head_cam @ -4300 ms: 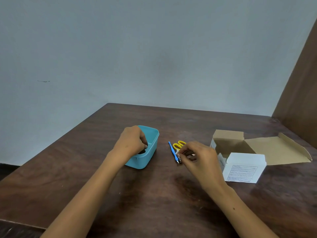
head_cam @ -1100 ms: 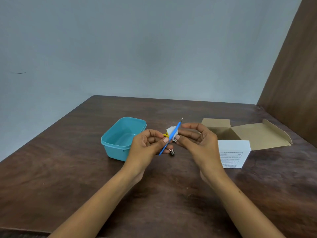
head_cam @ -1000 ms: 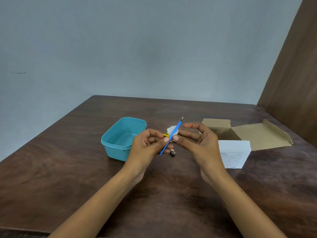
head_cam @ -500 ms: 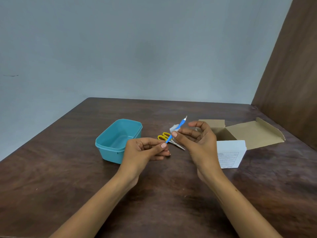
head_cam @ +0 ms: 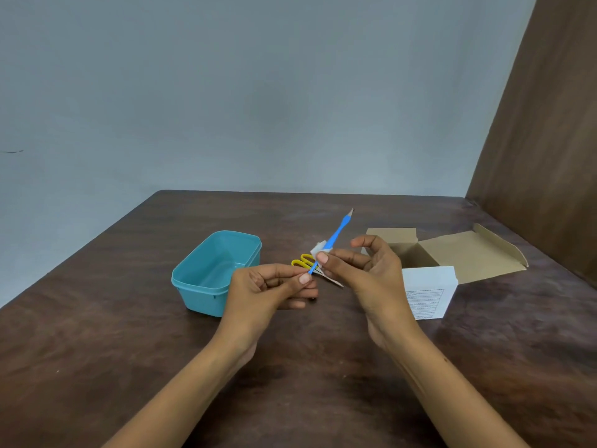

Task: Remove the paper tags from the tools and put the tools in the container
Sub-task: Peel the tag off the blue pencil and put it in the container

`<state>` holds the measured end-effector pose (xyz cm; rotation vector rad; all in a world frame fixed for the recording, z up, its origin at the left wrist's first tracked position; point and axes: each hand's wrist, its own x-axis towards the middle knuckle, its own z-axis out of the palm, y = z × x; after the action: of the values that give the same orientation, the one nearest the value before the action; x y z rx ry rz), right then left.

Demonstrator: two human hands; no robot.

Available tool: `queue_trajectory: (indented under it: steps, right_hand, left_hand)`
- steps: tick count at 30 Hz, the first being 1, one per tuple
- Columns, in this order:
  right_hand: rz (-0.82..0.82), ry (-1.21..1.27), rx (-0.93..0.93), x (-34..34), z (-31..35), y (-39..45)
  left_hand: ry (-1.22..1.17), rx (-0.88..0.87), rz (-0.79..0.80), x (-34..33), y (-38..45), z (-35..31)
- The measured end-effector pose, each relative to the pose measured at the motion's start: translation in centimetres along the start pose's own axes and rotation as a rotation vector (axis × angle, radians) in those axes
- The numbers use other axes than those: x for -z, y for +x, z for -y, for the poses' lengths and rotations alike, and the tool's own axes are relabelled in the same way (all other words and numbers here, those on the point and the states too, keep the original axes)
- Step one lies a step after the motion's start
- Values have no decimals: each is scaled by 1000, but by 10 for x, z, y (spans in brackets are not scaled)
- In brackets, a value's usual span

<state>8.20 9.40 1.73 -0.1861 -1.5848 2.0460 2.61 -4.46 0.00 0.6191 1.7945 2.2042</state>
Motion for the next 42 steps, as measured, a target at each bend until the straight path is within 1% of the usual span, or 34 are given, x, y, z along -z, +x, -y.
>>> queue_trajectory:
  steps: [6, 9, 11, 15, 19, 21, 24, 29, 35, 39, 42]
  right_hand:
    - [68, -61, -72, -2, -4, -1]
    - [69, -30, -79, -1, 1, -2]
    - [89, -55, -78, 1, 3, -1]
    - [186, -259, -98, 6, 6, 2]
    - [304, -451, -115, 8, 3, 2]
    - [333, -508, -111, 7, 1, 2]
    - [332, -526, -122, 7, 0, 2]
    - [333, -510, -153, 6, -1, 0]
    - [213, -495, -22, 7, -4, 2]
    - [271, -582, -69, 6, -10, 2]
    - [300, -575, -122, 7, -12, 4]
  left_hand:
    - [45, -39, -18, 0, -1, -1]
    - [69, -53, -15, 1, -1, -3]
    - [102, -84, -26, -1, 0, -3]
    - [130, -65, -78, -1, 1, -2]
    - [130, -16, -11, 0, 2, 1]
    - [158, -2, 1, 1, 3, 2]
    - [176, 26, -5, 3, 5, 4]
    - [84, 42, -31, 2, 5, 1]
    - [70, 42, -35, -2, 5, 5]
    - [89, 73, -84, 2, 8, 9]
    - [75, 102, -94, 2, 8, 8]
